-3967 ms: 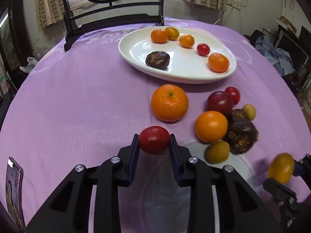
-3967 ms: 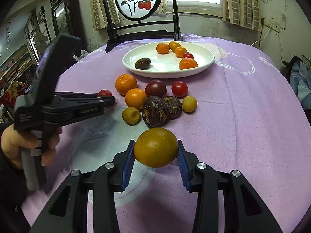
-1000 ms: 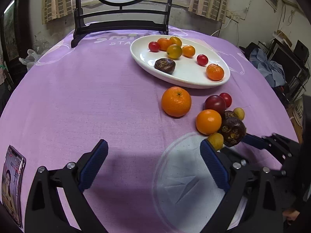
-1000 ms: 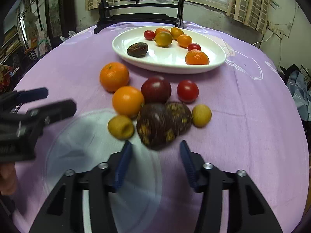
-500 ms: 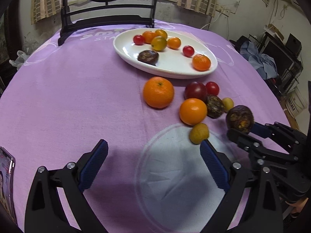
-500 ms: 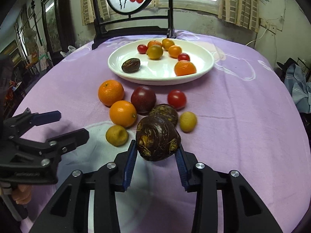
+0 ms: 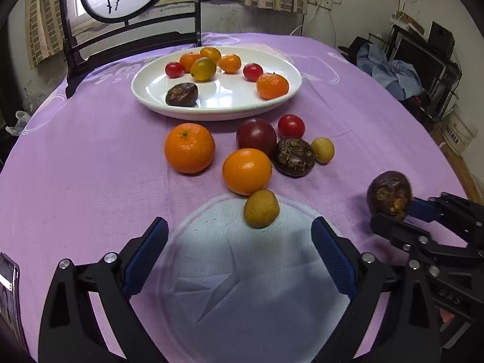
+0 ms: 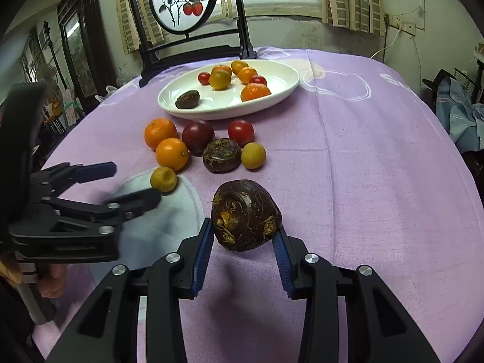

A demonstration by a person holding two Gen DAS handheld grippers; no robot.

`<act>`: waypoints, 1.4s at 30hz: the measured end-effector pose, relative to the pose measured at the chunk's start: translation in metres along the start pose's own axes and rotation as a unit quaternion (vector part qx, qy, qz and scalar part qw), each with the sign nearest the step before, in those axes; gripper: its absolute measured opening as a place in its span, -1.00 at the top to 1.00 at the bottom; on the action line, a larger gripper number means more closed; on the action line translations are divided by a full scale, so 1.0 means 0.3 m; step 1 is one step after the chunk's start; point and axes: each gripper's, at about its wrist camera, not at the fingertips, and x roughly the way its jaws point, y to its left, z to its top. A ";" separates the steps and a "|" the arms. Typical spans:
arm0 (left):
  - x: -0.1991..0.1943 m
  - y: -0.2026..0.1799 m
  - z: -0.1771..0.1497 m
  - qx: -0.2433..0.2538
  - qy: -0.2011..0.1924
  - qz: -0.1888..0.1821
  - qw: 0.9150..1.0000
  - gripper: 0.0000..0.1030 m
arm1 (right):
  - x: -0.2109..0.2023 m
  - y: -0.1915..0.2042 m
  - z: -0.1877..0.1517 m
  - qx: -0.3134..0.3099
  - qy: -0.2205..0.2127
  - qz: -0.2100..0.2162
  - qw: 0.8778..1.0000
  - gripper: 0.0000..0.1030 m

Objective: Organize fruits
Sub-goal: 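Lift the dark brown fruit with the right gripper while the left gripper grasps a yellow plum, then carry both fruits over the white plate and open both grippers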

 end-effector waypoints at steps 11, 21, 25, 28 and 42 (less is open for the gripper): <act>0.080 -0.076 0.036 0.040 0.021 0.011 0.999 0.38 | -0.041 0.013 -0.035 -0.016 -0.009 0.012 1.000 0.22; -0.027 -0.008 0.002 0.031 0.019 0.002 0.999 0.49 | -0.020 0.011 -0.038 -0.018 -0.009 0.004 1.000 0.23; -0.100 0.060 0.024 0.016 0.002 -0.001 1.000 0.49 | -0.017 -0.002 -0.027 -0.003 -0.003 0.003 1.000 0.22; -0.150 0.089 0.064 0.019 -0.015 0.006 1.000 0.49 | -0.059 0.027 0.013 -0.015 -0.022 0.010 1.000 0.23; -0.010 0.228 0.404 -0.040 -0.051 0.060 0.996 0.49 | 0.057 0.167 0.369 -0.086 -0.057 0.010 0.995 0.23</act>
